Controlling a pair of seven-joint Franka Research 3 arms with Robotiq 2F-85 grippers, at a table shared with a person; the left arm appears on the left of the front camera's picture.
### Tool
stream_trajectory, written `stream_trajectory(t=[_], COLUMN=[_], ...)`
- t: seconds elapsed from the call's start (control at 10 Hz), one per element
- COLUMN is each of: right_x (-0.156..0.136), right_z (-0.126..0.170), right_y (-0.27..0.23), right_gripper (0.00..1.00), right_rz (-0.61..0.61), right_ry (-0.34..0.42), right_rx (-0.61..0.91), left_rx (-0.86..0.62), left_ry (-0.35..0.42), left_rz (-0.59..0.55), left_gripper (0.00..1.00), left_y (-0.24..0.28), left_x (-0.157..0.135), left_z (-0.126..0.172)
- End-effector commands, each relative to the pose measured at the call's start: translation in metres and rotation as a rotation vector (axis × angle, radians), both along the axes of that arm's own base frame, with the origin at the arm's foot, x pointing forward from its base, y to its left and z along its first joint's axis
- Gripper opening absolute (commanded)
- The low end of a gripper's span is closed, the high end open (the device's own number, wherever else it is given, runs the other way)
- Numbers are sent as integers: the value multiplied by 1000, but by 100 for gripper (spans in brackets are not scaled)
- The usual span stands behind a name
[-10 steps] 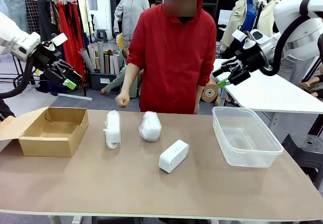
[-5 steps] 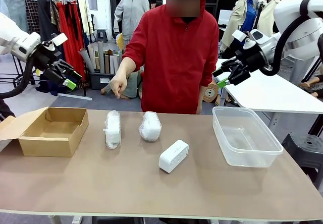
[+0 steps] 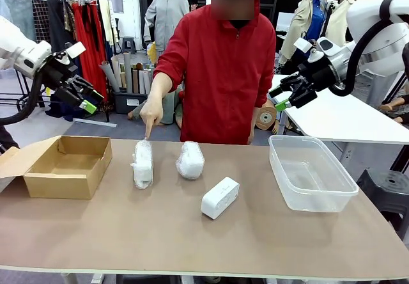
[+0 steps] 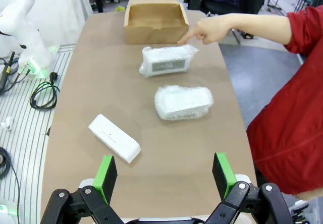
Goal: Separate and place wrapped and unwrapped clocks.
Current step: Pick up the Digital clock indicated by the person.
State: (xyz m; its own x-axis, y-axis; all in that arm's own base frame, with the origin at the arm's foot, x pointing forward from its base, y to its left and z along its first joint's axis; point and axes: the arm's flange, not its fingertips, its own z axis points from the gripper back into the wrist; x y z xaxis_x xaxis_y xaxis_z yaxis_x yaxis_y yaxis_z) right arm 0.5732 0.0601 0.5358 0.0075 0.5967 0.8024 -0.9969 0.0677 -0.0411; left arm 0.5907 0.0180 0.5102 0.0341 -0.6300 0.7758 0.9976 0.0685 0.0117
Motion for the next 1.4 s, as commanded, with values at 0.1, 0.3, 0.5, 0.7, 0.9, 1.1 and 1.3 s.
stream_trajectory(t=[0.1,0.3,0.5,0.7,0.9,1.1,1.3], right_x=[0,0,0,0,0,0,0], right_z=[1,1,1,1,1,1,1], right_y=[0,0,0,0,0,0,0], right_gripper=[100,100,100,100,100,100,100], right_rz=[-1,-1,-1,-1,-1,-1,-1], right_ry=[0,0,0,0,0,0,0], right_rx=[0,0,0,0,0,0,0], left_rx=[0,0,0,0,0,0,0], left_ry=[0,0,0,0,0,0,0], left_rz=[1,1,1,1,1,1,1], left_gripper=[100,100,100,100,100,100,100], left_y=[0,0,0,0,0,0,0], left_x=[0,0,0,0,0,0,0], left_z=[0,0,0,0,0,0,0])
